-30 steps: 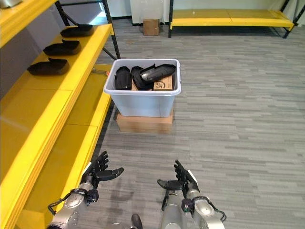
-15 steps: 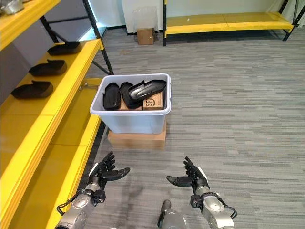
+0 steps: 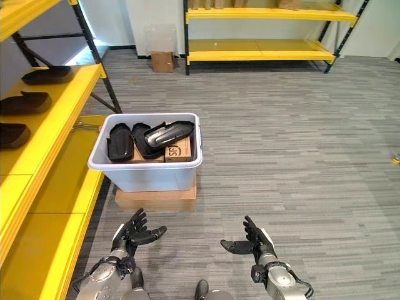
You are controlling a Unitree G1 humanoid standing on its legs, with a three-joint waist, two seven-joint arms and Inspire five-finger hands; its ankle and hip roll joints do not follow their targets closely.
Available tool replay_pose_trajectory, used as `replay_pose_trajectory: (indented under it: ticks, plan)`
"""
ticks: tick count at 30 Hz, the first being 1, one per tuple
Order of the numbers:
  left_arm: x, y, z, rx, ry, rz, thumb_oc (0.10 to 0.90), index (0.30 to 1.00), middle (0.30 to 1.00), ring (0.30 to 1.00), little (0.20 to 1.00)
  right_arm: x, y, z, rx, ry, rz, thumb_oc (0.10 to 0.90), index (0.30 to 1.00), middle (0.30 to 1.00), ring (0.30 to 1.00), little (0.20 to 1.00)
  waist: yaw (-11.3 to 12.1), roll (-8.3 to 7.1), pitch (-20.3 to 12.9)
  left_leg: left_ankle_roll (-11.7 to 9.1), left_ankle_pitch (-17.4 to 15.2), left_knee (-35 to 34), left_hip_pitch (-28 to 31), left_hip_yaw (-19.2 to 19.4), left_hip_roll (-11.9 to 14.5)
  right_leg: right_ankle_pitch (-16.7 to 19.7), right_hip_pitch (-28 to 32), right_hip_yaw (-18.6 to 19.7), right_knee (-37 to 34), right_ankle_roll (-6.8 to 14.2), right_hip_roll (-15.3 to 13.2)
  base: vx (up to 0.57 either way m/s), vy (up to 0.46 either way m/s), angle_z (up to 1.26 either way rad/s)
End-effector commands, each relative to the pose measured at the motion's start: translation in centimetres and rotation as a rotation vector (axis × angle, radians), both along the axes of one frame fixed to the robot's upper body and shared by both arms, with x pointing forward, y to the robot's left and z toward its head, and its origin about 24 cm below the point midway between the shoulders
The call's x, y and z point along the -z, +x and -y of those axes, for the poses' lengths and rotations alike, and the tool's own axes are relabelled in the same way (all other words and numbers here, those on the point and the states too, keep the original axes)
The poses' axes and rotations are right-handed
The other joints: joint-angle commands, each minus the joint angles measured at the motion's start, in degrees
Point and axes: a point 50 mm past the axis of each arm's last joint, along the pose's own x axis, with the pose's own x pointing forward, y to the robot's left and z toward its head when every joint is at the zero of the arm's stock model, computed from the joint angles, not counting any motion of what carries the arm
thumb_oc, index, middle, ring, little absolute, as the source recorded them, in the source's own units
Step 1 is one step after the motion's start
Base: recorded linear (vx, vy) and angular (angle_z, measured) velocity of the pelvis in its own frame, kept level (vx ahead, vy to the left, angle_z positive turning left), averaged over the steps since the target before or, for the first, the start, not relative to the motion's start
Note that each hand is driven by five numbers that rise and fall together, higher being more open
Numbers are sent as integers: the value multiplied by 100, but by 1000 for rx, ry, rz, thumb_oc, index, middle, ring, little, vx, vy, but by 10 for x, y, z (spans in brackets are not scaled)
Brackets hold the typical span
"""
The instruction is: Move parts from the plastic box to the shelf.
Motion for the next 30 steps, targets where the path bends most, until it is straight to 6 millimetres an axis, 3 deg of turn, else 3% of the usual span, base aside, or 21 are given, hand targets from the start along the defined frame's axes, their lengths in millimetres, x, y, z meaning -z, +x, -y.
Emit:
replay_pose_trajectory:
  ticks: [1,4,8,10,12,14,16,17,18,23,26,27,30]
  plan:
    - [-51,35,-16,9,37,282,900,1000,1000,1000,1000,-30,25,-8,-49,10,194,900,1000,1000,1000,1000,194,-246,-209,130,-402,742,-425,33,-353,-210,706,49,-98,751,-1130,354,199,-4]
    - [-51,35,-15,13,38,277,900,1000,1000,1000,1000,-31,28,-13,-46,25,206,900,1000,1000,1000,1000,223,-290,-358,408,-869,1017,-488,114,-767,-12,699,111,70,952,-1534,326,237,13]
    - [-56,37,-14,34,60,293,900,1000,1000,1000,1000,-35,33,-21,-60,51,233,900,1000,1000,1000,1000,133,-248,-262,835,-1216,973,-229,188,-1333,1068,-33,419,1593,1011,-1907,220,263,4]
    - [-57,38,-15,40,73,298,900,1000,1000,1000,1000,-35,34,-26,-75,57,236,900,1000,1000,1000,1000,77,-145,-149,907,-1405,845,80,228,-1434,1073,-390,305,2215,1013,-1934,222,256,17]
    - [-57,39,-15,38,75,298,900,1000,1000,1000,1000,-35,35,-28,-79,61,236,900,1000,1000,1000,1000,-71,-39,11,978,-1413,701,320,285,-1488,841,-1042,309,2490,933,-1632,204,172,4]
    - [-57,38,-16,37,72,298,900,1000,1000,1000,1000,-36,35,-28,-80,63,238,900,1000,1000,1000,1000,-110,-29,43,994,-1440,681,414,266,-1538,783,-1149,317,2426,923,-1545,199,51,-5]
    - [-57,39,-18,36,77,294,900,1000,1000,1000,1000,-37,36,-27,-76,66,243,900,1000,1000,1000,1000,-217,-19,72,954,-1647,556,702,187,-1671,642,-1479,255,1654,957,-1383,336,-3,1]
    - [-56,39,-18,34,77,296,900,1000,1000,1000,1000,-38,36,-26,-76,62,247,900,1000,1000,1000,1000,-262,-20,80,951,-1637,542,738,204,-1687,760,-1565,179,1204,920,-1351,187,-37,-3]
    - [-56,39,-18,34,77,296,900,1000,1000,1000,1000,-38,36,-26,-76,62,247,900,1000,1000,1000,1000,-265,-13,85,949,-1640,544,744,200,-1681,762,-1551,171,1195,919,-1345,155,-58,2]
    - [-54,39,-17,27,69,297,900,1000,1000,1000,1000,-36,35,-20,-75,38,235,900,1000,1000,1000,1000,-388,-98,21,829,-1850,476,1105,94,-1821,1305,-1609,208,-334,1132,-1381,277,-99,4]
    - [-53,38,-16,23,62,292,900,1000,1000,1000,1000,-35,34,-16,-73,14,226,900,1000,1000,1000,1000,-422,-110,-23,767,-2006,599,1292,18,-1822,1468,-1600,280,-632,1203,-1444,385,-176,38]
    - [-48,36,-14,19,56,277,900,1000,1000,1000,1000,-34,32,-13,-69,11,216,900,1000,1000,1000,1000,-448,-144,-127,705,-2110,700,1463,-80,-1824,1487,-1482,527,-611,1150,-1313,341,-170,41]
    - [-49,38,-8,28,38,281,900,1000,1000,1000,1000,-35,32,-10,-62,11,216,900,1000,1000,1000,1000,-452,-107,-173,610,-2074,896,1506,-174,-1744,1458,-1432,575,-398,1055,-1190,264,-176,25]
